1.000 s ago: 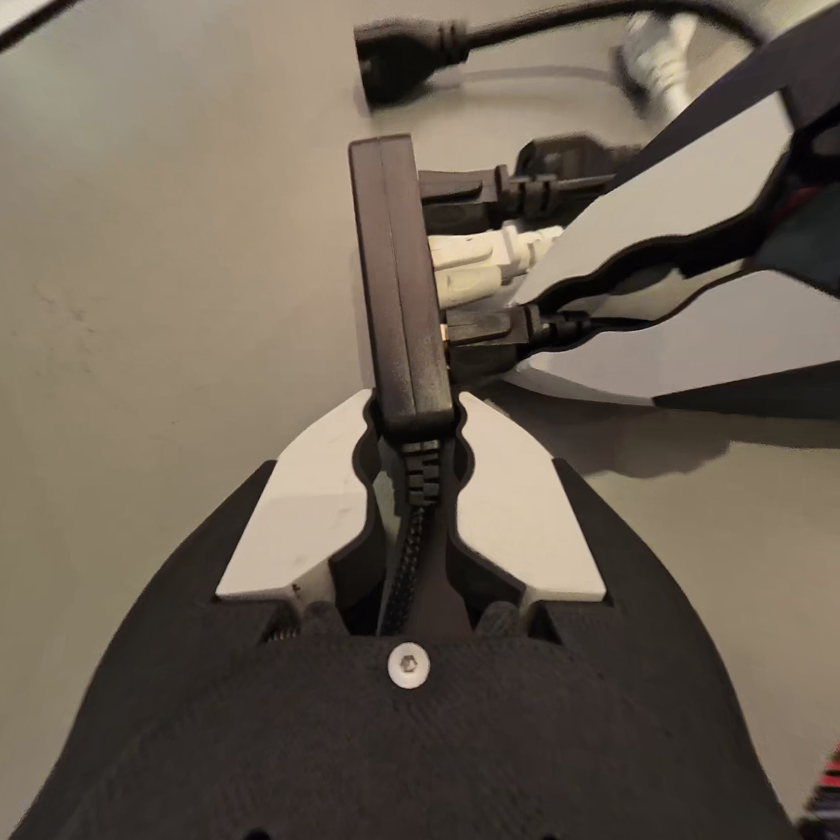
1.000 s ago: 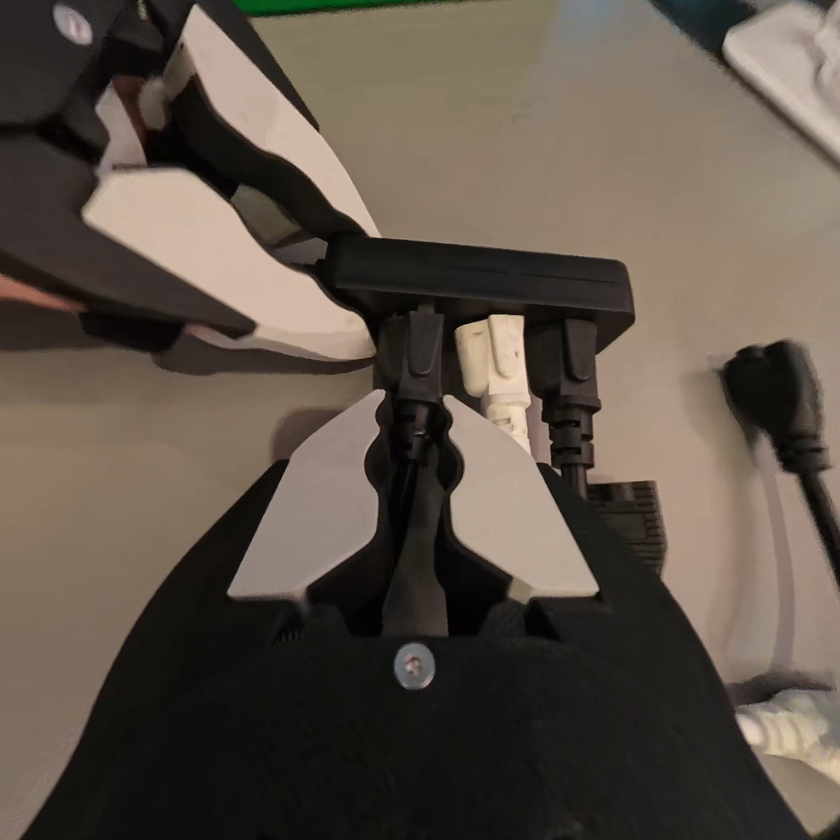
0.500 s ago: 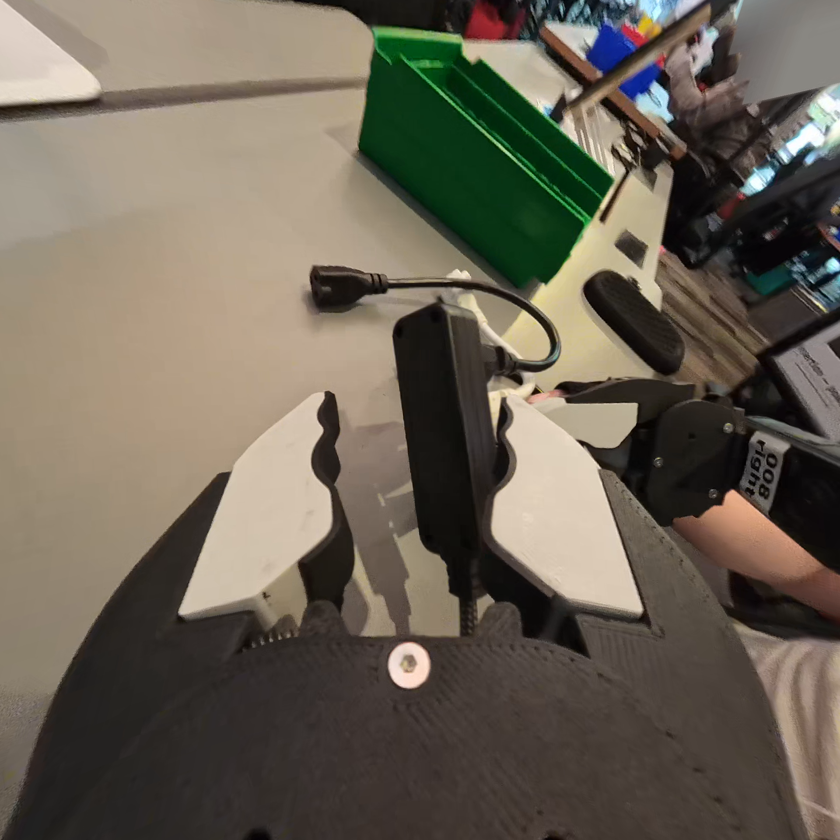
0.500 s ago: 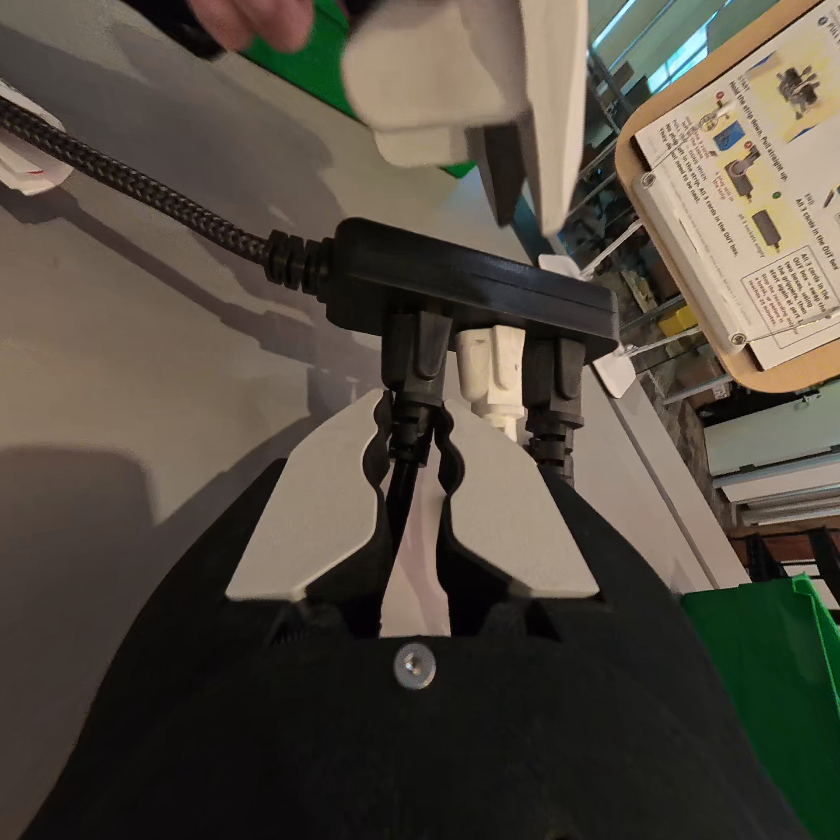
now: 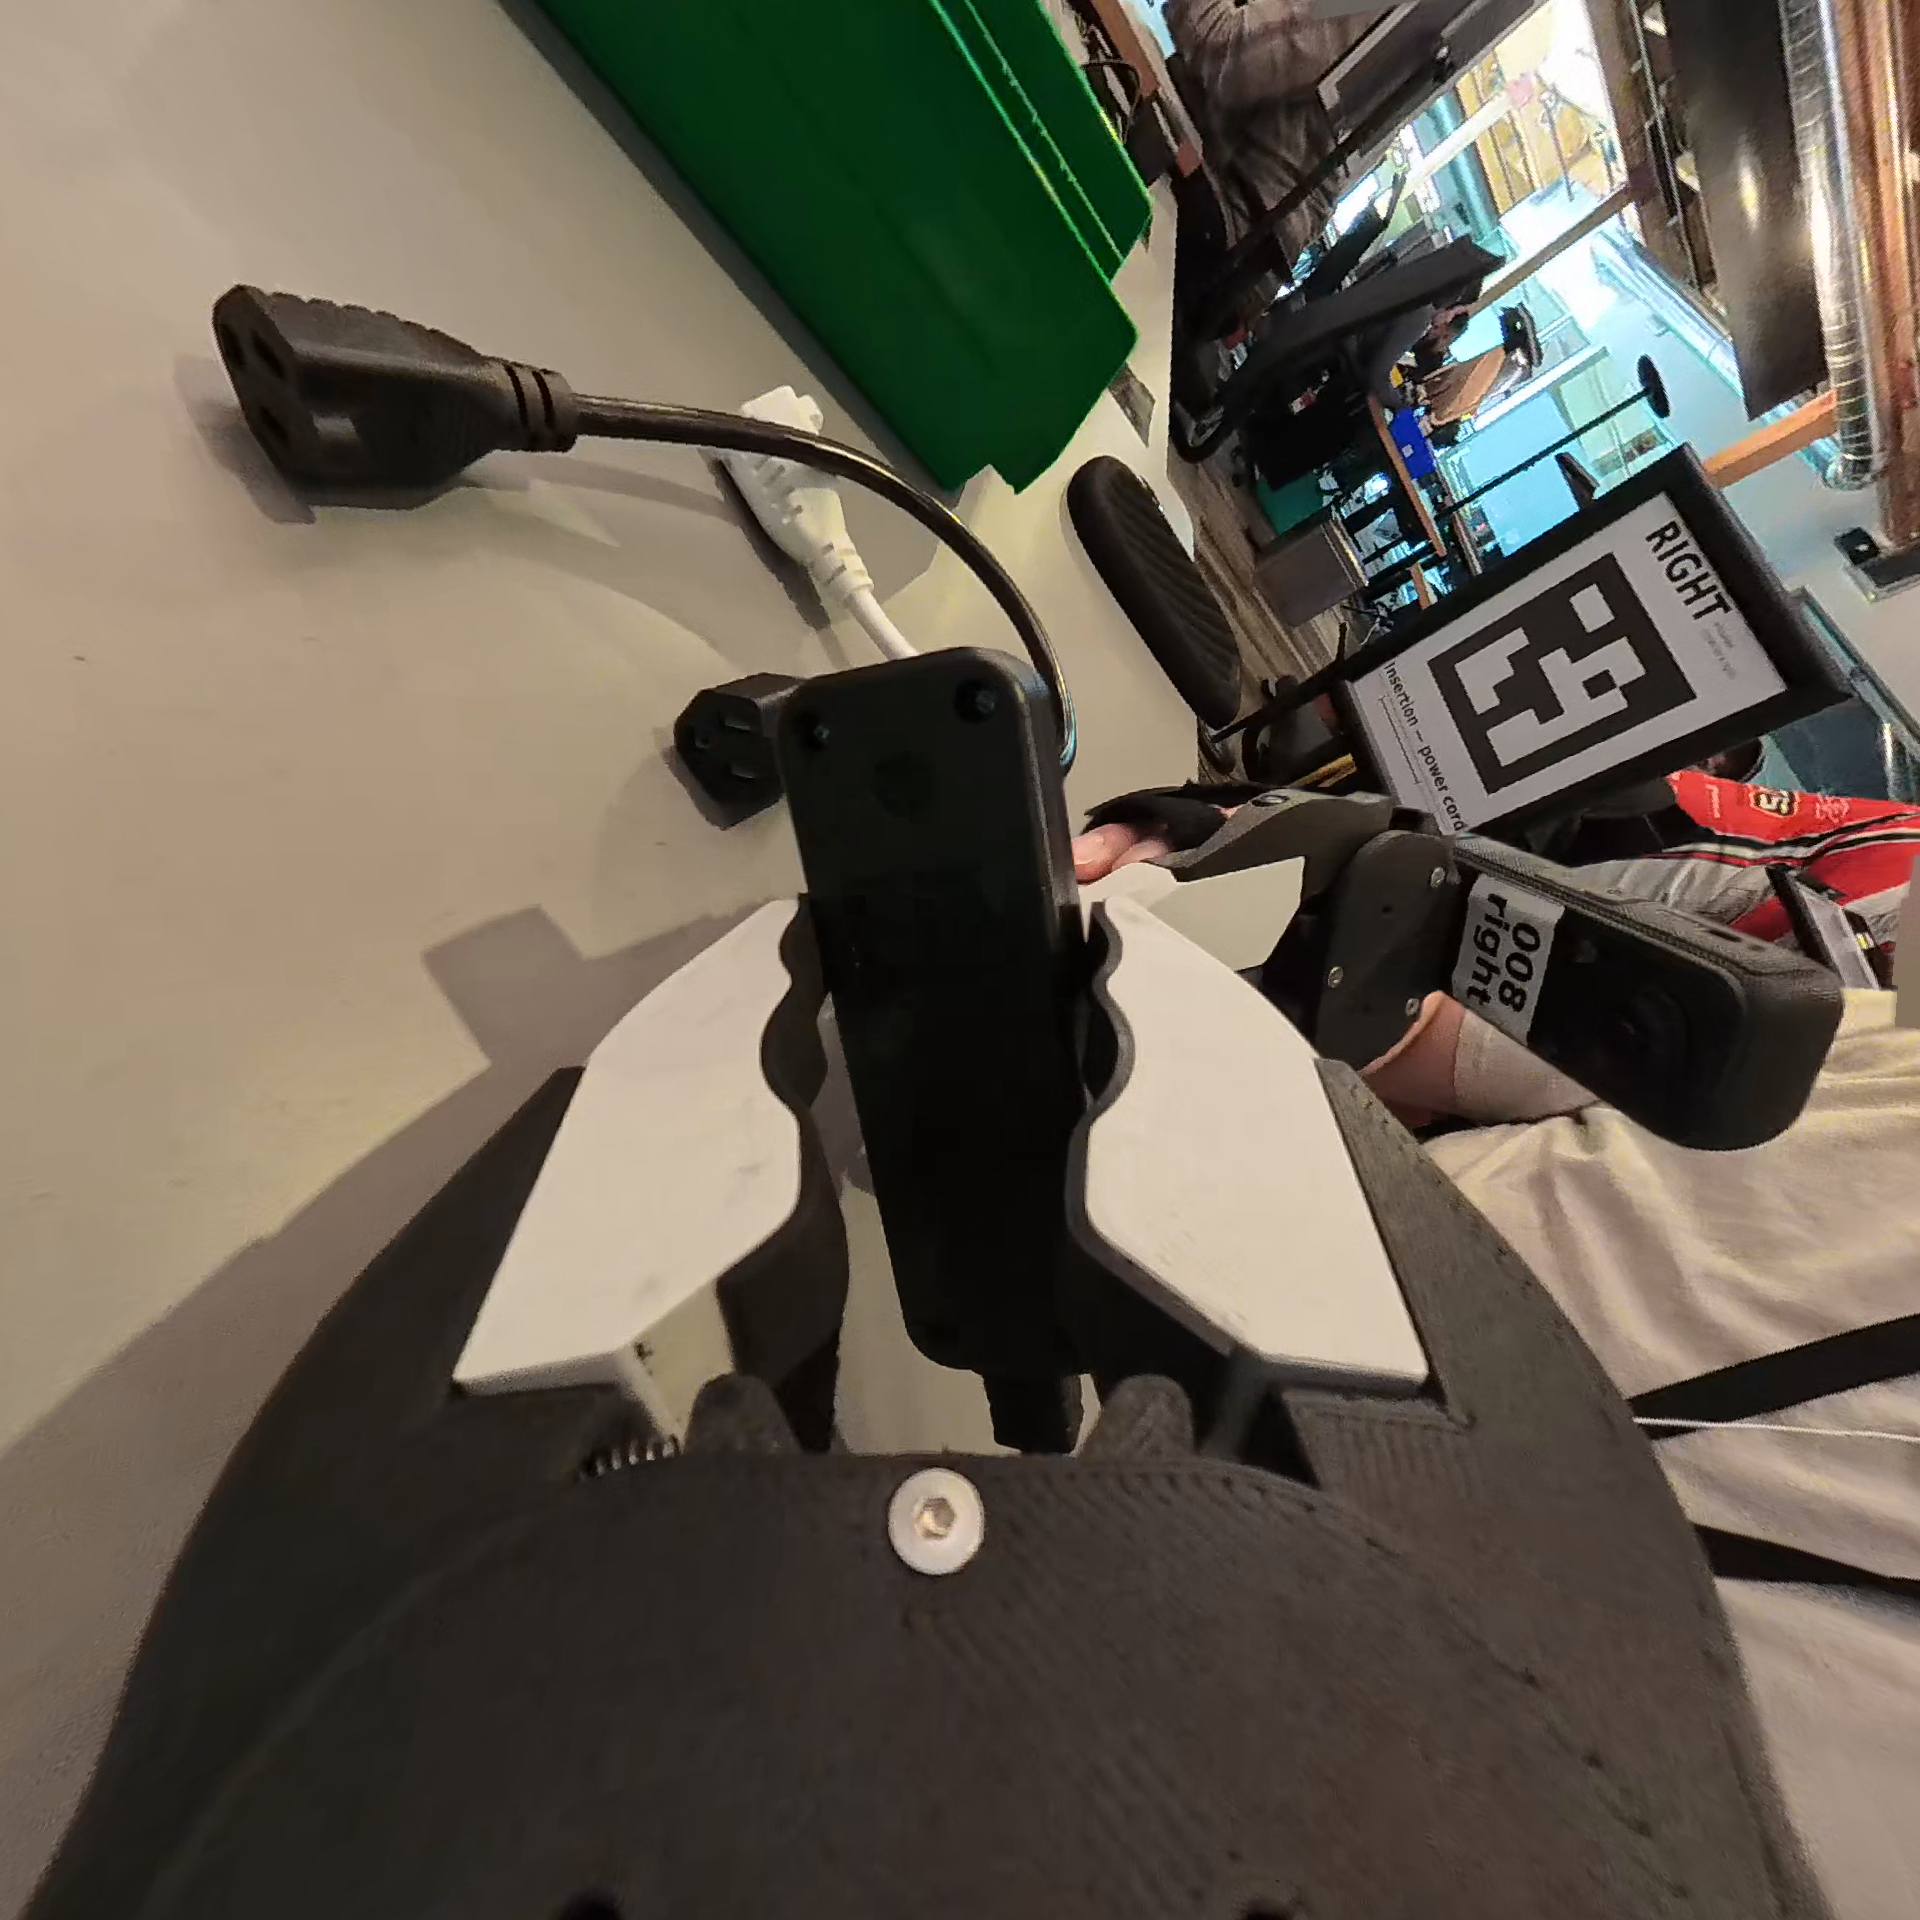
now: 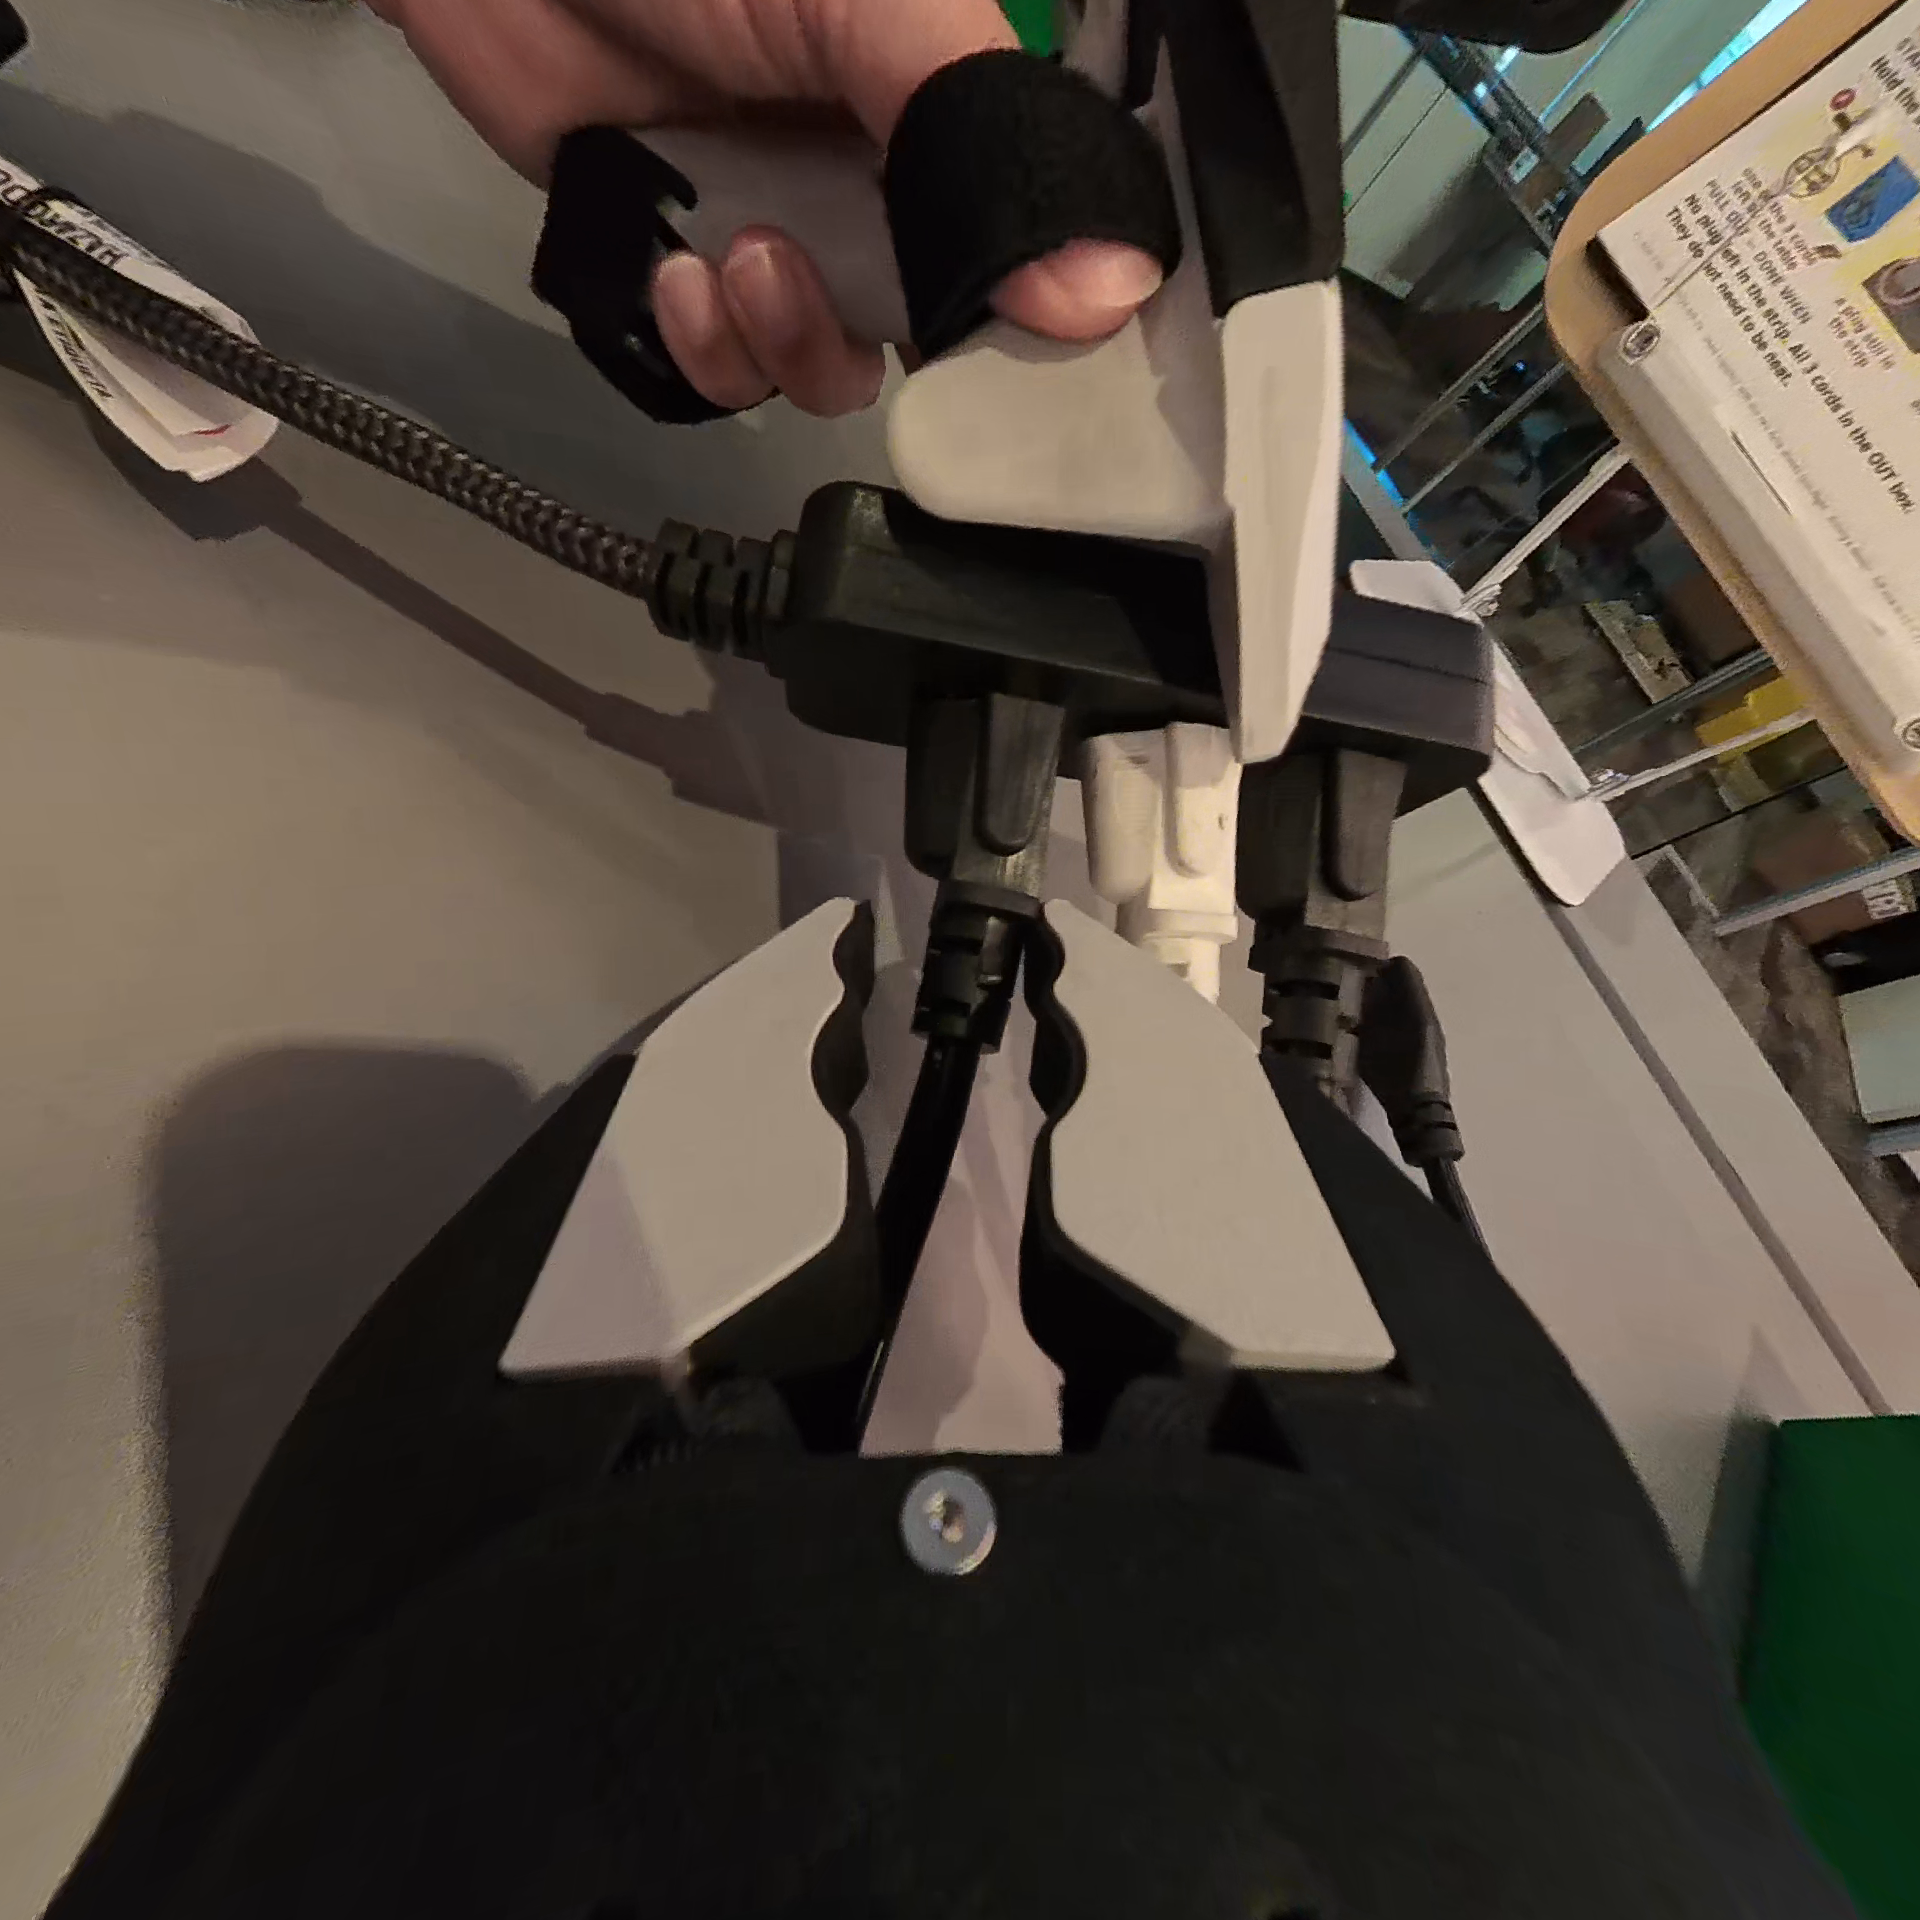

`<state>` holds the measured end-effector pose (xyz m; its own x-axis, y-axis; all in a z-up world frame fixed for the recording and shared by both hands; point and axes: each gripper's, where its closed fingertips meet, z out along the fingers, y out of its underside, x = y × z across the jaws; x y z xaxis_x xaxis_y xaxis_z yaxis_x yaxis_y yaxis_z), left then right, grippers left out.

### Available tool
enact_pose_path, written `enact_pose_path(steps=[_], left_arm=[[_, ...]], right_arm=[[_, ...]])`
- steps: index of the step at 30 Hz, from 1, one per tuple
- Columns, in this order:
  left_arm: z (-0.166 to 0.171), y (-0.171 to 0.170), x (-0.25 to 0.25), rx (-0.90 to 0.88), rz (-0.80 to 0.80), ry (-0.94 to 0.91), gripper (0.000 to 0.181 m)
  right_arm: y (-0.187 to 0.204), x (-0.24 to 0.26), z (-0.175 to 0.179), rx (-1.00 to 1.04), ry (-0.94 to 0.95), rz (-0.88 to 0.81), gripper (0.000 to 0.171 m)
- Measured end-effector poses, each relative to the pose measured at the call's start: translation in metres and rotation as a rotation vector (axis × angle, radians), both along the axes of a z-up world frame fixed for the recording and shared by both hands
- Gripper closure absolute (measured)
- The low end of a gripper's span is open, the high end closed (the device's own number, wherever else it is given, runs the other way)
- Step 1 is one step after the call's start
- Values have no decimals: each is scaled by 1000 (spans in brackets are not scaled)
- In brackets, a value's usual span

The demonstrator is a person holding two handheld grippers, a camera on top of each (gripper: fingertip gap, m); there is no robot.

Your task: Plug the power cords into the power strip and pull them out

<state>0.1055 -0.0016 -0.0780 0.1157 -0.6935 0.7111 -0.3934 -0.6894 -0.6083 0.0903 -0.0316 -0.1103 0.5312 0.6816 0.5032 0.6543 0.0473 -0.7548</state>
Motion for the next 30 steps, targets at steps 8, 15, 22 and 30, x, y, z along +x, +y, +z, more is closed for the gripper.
enact_pose_path(steps=[8,15,22,30], left_arm=[[-4,28,-10,-45,115,-28,135],[5,22,-8,66,86,-18,136],[5,20,-6,85,94,-14,136],[0,24,-9,63,104,26,136]], right_arm=[[-5,10,-2,106,-109,-36,140],[18,48,48,-36,318,-26,136],[48,32,27,-191,181,22,154],[53,33,19,-272,206,-23,148]])
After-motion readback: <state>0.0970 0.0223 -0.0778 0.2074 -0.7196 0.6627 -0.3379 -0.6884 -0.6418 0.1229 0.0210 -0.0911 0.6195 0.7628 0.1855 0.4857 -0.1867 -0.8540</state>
